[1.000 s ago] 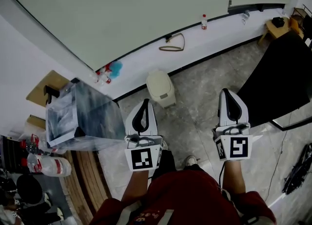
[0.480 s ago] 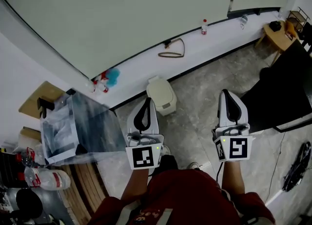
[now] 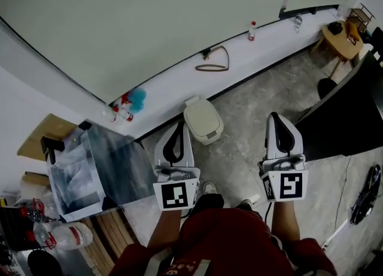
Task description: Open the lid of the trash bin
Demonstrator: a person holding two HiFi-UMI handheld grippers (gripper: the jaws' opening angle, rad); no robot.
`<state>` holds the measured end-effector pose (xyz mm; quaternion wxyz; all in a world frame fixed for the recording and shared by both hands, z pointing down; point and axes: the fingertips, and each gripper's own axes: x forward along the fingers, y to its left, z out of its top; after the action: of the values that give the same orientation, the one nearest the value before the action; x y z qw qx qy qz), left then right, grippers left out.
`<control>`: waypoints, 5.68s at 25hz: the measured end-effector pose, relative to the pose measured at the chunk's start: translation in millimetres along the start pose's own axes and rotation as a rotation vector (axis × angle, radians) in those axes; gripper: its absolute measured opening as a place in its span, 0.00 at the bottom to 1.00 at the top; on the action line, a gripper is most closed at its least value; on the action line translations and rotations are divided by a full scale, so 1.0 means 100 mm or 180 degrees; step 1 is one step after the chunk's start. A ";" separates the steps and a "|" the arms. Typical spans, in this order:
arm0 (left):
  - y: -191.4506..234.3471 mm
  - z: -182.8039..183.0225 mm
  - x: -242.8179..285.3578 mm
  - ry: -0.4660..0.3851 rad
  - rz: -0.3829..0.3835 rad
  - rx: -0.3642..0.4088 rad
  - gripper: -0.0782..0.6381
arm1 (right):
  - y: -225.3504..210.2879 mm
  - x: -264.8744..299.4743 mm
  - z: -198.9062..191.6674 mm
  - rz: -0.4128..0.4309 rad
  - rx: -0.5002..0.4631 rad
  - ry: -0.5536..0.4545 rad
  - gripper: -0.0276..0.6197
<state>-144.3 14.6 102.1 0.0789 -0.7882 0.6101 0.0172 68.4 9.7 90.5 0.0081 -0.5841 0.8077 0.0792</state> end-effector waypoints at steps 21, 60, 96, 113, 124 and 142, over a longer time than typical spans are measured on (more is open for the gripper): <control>0.31 -1.23 0.31 0.0620 -0.0199 -0.0181 0.12 | 0.51 0.59 -0.88 0.0108 0.0046 0.0557 0.04; -0.83 -5.31 0.37 0.2337 -0.0393 -0.0279 0.12 | 0.58 0.57 -5.06 0.0726 0.0538 0.2038 0.04; -1.40 -7.04 0.23 0.3528 -0.1443 0.1185 0.43 | 0.61 0.37 -5.91 0.0919 0.0639 0.2388 0.04; -1.46 -7.16 0.19 0.3531 -0.1579 0.1686 0.48 | 0.59 0.39 -5.94 0.0870 0.0658 0.2416 0.04; -1.48 -7.19 0.16 0.3420 -0.1608 0.1918 0.48 | 0.64 0.43 -5.95 0.0881 0.0659 0.2388 0.04; -1.43 -7.17 0.21 0.3526 -0.1594 0.1800 0.48 | 0.64 0.51 -5.88 0.0874 0.0620 0.2355 0.04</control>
<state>-50.6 -74.6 822.2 -0.0409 -0.7474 0.3401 -0.5693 38.2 -99.2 672.9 -0.2384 -0.4564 0.8304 -0.2129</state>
